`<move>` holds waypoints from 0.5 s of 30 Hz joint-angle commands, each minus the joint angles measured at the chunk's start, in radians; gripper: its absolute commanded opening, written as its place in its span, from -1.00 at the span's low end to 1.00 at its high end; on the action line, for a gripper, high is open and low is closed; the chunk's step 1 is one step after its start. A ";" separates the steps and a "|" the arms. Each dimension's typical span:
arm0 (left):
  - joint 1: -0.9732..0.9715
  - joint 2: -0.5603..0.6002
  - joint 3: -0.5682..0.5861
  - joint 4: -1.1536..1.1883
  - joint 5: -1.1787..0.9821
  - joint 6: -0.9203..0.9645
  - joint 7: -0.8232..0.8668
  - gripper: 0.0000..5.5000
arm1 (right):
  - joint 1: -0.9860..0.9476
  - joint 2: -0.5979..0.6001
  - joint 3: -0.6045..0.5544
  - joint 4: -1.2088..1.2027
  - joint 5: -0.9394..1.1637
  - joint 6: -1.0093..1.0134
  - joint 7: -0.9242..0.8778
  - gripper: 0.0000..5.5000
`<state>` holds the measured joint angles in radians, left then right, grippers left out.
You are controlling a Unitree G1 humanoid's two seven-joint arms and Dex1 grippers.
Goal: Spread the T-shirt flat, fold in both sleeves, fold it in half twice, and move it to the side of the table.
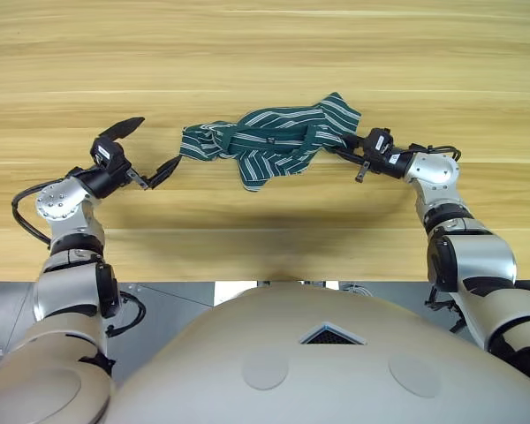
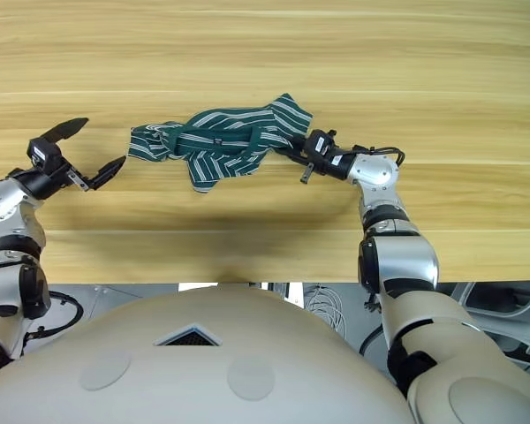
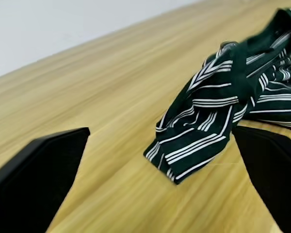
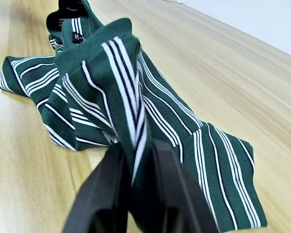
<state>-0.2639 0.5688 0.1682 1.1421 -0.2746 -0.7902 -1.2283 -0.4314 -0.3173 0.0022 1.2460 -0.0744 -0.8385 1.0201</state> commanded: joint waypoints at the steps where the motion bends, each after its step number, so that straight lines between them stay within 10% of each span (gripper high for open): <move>1: -0.103 0.009 -0.041 0.031 0.071 0.028 0.000 0.96 | -0.015 -0.012 0.006 0.003 0.005 -0.012 0.006 -0.99; 15: -0.244 -0.087 -0.231 0.156 0.374 0.120 0.249 0.75 | -0.005 -0.009 -0.003 -0.019 0.059 -0.052 0.104 -1.00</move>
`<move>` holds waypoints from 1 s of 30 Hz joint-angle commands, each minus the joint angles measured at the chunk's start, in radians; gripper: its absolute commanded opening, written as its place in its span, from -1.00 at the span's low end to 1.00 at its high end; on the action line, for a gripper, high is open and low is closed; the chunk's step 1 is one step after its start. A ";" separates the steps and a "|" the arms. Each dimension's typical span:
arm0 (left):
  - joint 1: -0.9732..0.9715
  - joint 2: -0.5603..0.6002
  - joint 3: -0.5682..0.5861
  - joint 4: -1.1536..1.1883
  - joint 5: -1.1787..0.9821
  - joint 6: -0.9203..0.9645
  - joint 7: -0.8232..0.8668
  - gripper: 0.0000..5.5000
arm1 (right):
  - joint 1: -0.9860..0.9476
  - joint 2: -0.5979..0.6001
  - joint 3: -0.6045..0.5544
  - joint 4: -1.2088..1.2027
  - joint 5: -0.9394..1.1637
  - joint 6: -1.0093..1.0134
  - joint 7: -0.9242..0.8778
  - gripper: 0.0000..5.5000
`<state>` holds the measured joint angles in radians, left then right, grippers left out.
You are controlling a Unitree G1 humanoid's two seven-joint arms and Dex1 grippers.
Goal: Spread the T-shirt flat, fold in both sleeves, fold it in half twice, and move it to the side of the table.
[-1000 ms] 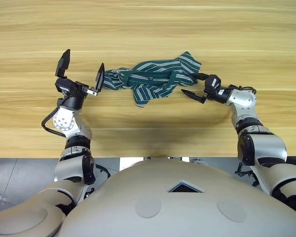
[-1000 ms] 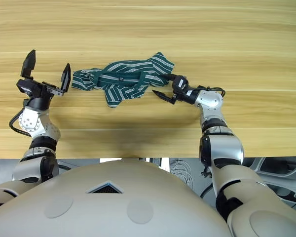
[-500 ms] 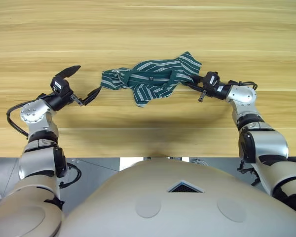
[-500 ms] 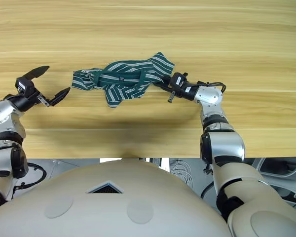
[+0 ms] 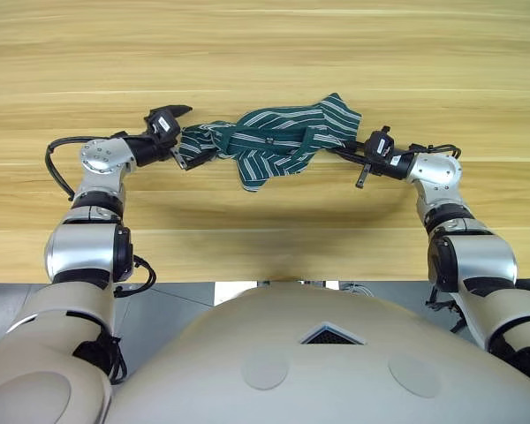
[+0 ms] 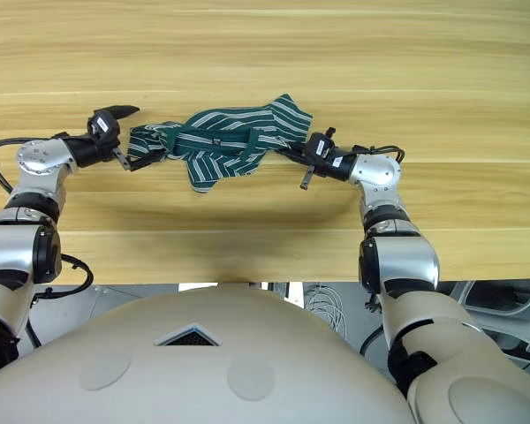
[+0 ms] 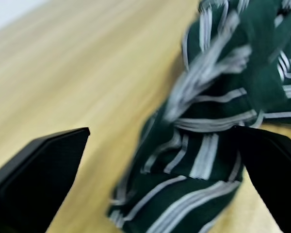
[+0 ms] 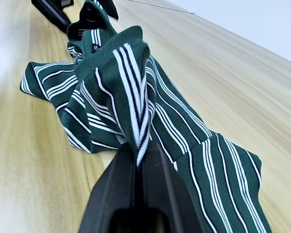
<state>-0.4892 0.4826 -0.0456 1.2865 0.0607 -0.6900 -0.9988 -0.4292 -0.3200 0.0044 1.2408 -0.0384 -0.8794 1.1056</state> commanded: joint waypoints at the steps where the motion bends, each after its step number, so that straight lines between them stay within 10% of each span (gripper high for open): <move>1: -0.022 -0.001 -0.016 0.014 0.042 0.023 0.022 0.70 | -0.006 -0.006 -0.006 -0.015 0.026 -0.013 0.023 -1.00; 30: -0.022 0.046 0.100 -0.021 -0.041 -0.003 -0.162 -0.98 | -0.005 -0.010 0.000 -0.019 0.043 -0.013 0.047 -1.00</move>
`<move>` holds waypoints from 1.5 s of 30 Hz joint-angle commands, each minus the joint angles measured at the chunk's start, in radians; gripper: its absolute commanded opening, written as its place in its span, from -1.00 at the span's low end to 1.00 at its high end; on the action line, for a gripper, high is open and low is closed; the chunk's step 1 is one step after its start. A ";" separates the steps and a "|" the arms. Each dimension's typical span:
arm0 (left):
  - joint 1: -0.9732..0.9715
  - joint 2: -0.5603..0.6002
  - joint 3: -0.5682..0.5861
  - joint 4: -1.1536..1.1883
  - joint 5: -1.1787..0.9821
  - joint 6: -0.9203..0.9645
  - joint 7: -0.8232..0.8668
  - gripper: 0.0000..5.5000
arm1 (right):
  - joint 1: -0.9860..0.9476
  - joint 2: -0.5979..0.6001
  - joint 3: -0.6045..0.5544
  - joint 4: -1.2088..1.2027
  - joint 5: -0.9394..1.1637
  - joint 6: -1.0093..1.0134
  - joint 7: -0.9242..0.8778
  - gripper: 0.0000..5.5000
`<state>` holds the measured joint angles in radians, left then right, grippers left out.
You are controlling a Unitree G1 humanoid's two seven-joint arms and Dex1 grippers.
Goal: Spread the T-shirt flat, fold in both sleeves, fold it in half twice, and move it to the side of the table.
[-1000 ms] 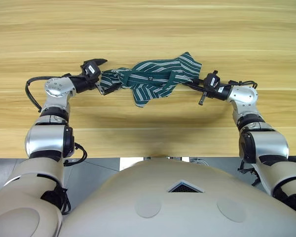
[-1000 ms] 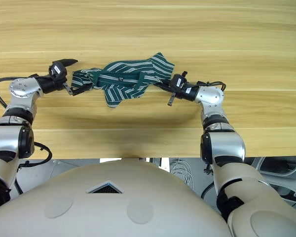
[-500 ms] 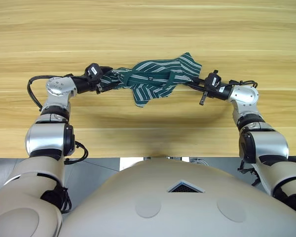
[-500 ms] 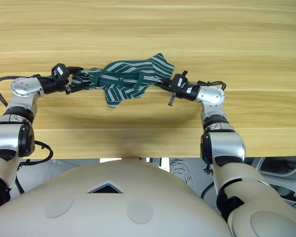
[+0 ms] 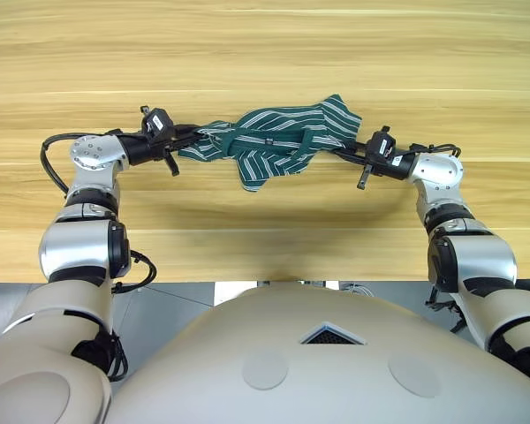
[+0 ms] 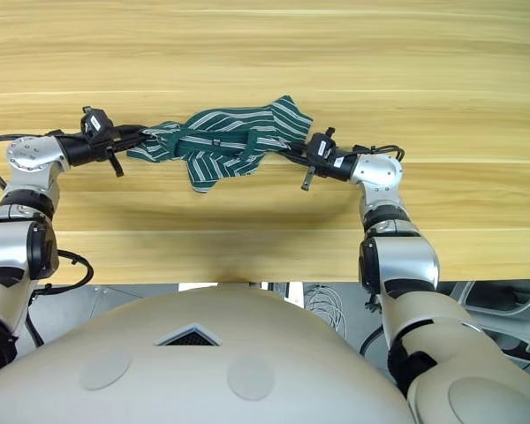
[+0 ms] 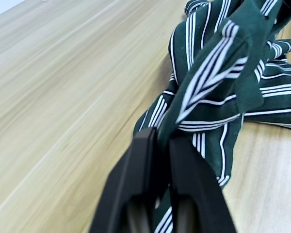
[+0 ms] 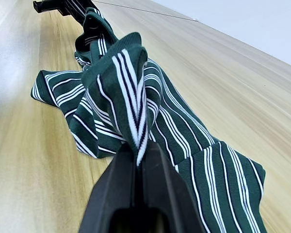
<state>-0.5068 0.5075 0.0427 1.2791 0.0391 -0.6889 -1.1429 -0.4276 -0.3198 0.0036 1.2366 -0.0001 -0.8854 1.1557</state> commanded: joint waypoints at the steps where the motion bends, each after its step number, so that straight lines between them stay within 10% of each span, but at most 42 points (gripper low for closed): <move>1: -0.003 0.023 0.015 -0.016 -0.023 -0.005 -0.026 -0.98 | -0.009 -0.011 0.002 -0.013 0.000 -0.008 -0.014 -1.00; 10: -0.073 -0.064 0.145 -0.154 -0.259 0.034 -0.163 -0.98 | -0.141 0.016 -0.086 -0.179 0.197 0.039 0.047 -1.00; 17: -0.338 -0.090 0.188 -0.422 -0.330 0.216 0.101 -0.98 | -0.516 -0.065 -0.076 -0.216 0.079 0.150 -0.232 -1.00; 24: -0.200 -0.059 0.186 -1.030 -0.369 0.531 0.339 -0.98 | -0.478 -0.092 -0.129 -0.566 0.186 0.269 -0.321 -1.00; 33: -0.833 -0.005 0.061 -0.088 -0.066 0.584 0.665 -0.98 | -1.032 -0.058 -0.027 0.058 -0.097 0.640 -0.826 -1.00; 45: -0.976 -0.016 0.036 0.058 0.046 0.575 0.727 -0.98 | -1.055 -0.076 -0.013 0.137 -0.214 0.721 -0.808 -1.00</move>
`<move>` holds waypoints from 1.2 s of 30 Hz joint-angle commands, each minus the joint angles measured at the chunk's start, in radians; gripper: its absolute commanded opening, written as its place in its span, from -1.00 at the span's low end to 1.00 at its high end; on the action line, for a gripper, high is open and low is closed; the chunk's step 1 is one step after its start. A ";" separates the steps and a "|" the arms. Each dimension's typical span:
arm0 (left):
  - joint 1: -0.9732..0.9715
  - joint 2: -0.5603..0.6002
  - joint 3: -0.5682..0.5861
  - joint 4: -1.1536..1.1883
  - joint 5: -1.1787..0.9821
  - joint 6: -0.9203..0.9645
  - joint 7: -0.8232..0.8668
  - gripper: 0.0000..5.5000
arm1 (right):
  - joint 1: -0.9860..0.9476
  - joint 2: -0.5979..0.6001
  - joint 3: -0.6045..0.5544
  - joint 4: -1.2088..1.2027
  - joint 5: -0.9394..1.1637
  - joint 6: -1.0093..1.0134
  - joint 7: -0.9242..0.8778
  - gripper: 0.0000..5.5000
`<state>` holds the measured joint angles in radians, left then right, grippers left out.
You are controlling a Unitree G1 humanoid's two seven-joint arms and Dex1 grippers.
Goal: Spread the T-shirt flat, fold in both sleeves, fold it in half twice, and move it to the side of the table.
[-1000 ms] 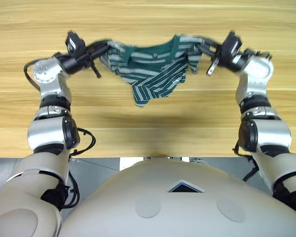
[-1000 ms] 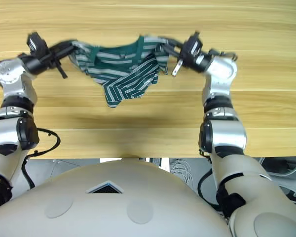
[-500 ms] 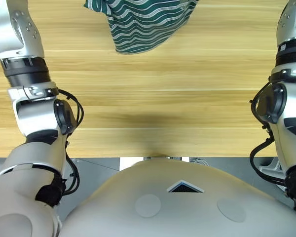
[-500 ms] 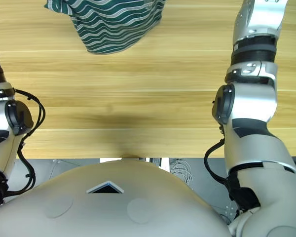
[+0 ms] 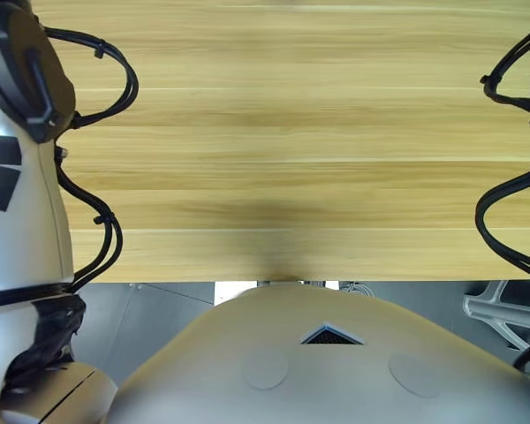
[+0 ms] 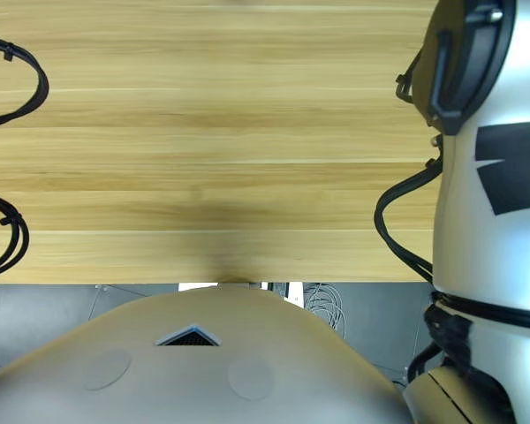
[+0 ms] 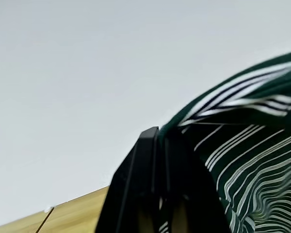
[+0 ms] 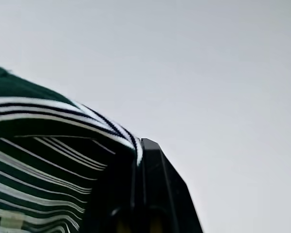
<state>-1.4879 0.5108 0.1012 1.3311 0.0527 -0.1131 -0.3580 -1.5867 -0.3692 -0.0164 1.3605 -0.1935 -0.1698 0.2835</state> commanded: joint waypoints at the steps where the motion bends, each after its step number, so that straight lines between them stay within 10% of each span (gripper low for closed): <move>1: 0.024 -0.029 -0.037 0.005 0.043 -0.005 -0.089 -0.98 | 0.144 -0.029 0.012 0.014 -0.028 -0.002 0.093 -1.00; 7: 0.356 -0.062 -0.163 -0.078 0.093 -0.105 -0.478 -0.98 | 0.462 -0.062 -0.003 -0.004 -0.004 -0.129 0.349 -1.00; 14: 1.127 0.183 -0.118 -1.132 -0.205 0.188 -0.919 -0.98 | 0.857 -0.151 -0.104 -0.093 0.187 -0.405 0.923 -1.00; 20: 1.518 0.266 -0.098 -1.509 -0.181 0.224 -0.900 -0.98 | 1.106 -0.274 -0.031 -0.342 0.380 -0.392 1.327 -1.00; 30: 1.738 0.390 -0.310 -1.412 0.214 -0.044 -0.721 -0.98 | 1.443 -0.318 0.234 -0.588 0.248 -0.473 1.247 -1.00; 36: 1.828 0.419 -0.320 -1.556 0.204 -0.024 -0.726 -0.73 | 1.452 -0.357 0.263 -0.579 0.227 -0.488 1.274 -0.56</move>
<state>0.3050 0.9123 -0.2208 -0.1475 0.2681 -0.1651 -1.0819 -0.1366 -0.7020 0.2411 0.7770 0.0354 -0.6512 1.5450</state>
